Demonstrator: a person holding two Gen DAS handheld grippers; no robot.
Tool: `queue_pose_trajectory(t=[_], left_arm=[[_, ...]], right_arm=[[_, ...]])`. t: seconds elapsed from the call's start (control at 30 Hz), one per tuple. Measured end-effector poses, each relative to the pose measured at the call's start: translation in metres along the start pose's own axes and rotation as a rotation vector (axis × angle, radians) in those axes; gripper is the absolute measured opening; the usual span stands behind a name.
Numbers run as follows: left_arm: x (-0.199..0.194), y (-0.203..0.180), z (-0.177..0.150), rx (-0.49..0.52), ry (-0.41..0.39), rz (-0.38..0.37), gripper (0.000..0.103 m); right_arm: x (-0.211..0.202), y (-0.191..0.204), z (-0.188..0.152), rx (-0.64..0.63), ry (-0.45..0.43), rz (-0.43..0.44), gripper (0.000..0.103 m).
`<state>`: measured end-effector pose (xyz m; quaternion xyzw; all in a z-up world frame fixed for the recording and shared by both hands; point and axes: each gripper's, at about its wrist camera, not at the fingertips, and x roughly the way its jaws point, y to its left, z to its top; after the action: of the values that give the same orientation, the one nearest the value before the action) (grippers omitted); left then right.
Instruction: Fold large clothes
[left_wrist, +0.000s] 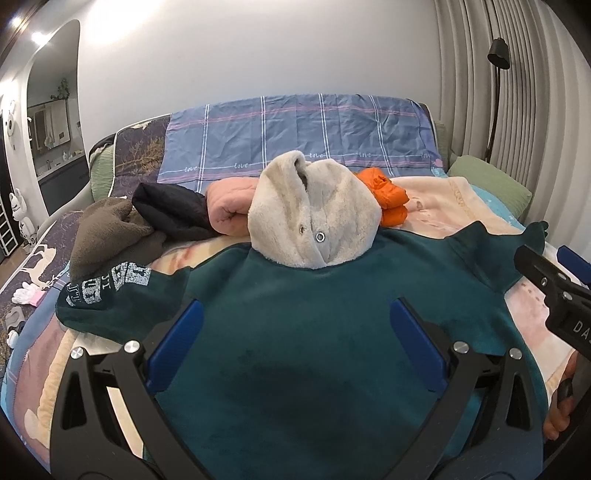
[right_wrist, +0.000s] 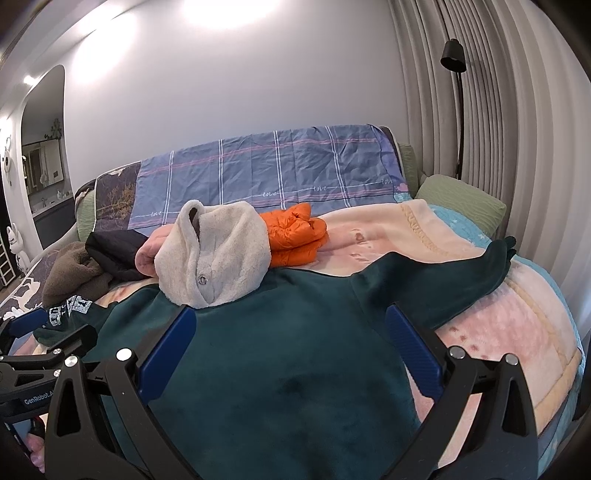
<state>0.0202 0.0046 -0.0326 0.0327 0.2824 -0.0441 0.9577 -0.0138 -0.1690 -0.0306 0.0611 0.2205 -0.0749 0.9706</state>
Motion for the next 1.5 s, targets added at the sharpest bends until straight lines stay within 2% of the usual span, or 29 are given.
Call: queue_pose_trajectory(t=[0.43, 0.6, 1.5], left_arm=[[0.0020, -0.0025, 0.0000, 0.011, 0.004, -0.012, 0.101], [-0.0001, 0.0004, -0.0008, -0.003, -0.009, -0.043, 0.101], [-0.0067, -0.0033, 0.0027, 0.022, -0.021, -0.044, 0.101]], right_arm=[[0.0054, 0.0014, -0.0016, -0.002, 0.018, -0.012, 0.102], [0.0036, -0.0004, -0.0019, 0.005, 0.014, -0.015, 0.102], [0.0012, 0.0013, 0.0003, 0.002, 0.010, -0.014, 0.102]])
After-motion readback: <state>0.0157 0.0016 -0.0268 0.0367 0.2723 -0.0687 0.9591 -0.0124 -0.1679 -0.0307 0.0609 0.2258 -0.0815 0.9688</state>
